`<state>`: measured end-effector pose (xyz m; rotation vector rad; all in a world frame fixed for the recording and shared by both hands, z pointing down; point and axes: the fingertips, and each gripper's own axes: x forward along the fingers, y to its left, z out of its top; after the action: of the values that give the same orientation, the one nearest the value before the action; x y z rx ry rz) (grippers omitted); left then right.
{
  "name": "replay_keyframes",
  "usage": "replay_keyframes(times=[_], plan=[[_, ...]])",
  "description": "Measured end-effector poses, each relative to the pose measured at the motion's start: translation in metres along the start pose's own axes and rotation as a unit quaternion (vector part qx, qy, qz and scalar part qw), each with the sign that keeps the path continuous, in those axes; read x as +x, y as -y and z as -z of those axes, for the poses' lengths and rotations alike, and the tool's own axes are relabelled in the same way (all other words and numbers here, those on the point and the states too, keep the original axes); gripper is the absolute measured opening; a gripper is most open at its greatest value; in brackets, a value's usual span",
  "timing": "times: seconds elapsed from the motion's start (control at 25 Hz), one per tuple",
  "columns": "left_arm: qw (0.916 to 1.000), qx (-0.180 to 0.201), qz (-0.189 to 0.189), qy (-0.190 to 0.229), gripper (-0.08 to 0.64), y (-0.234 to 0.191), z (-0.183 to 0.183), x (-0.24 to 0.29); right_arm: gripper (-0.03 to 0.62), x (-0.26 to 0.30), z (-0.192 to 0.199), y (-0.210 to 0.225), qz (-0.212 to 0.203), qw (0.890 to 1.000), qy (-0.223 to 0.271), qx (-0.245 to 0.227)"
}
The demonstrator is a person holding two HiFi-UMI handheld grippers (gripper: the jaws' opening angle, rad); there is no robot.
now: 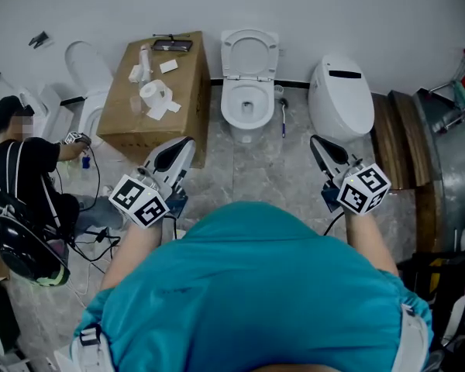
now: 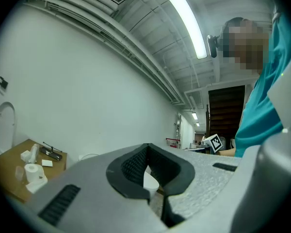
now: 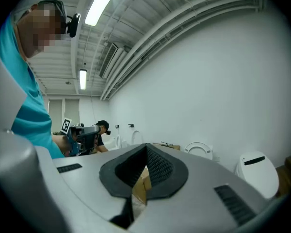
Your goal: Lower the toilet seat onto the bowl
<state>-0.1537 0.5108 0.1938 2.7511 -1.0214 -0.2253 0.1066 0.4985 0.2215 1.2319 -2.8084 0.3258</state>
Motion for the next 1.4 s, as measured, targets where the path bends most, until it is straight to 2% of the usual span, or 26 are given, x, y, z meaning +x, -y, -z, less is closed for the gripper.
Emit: replay_keyframes(times=[0.12,0.48,0.76,0.92,1.16,1.4], plan=[[1.0,-0.001,0.002,-0.002,0.003,0.005,0.002,0.008,0.002,-0.007,-0.002,0.011,0.002,1.0,0.01,0.024],[0.9999,0.003,0.01,0.0,0.003,0.041,0.006,0.06,0.002,-0.052,-0.005,0.049,-0.006,1.0,0.013,0.023],[0.9995,-0.008,0.03,-0.007,0.003,0.087,0.028,0.116,0.002,-0.105,0.003,0.097,0.003,1.0,0.007,0.028],[0.999,-0.009,0.04,-0.019,0.003,0.096,0.038,0.137,0.002,-0.114,0.009,0.117,0.006,0.999,0.006,0.033],[0.999,-0.023,0.03,-0.024,0.003,0.057,0.042,0.142,0.002,-0.079,0.015,0.128,0.002,0.999,-0.006,0.042],[0.9982,-0.029,0.051,-0.013,0.003,-0.032,0.033,0.146,0.002,0.009,-0.001,0.122,0.004,1.0,-0.005,0.018]])
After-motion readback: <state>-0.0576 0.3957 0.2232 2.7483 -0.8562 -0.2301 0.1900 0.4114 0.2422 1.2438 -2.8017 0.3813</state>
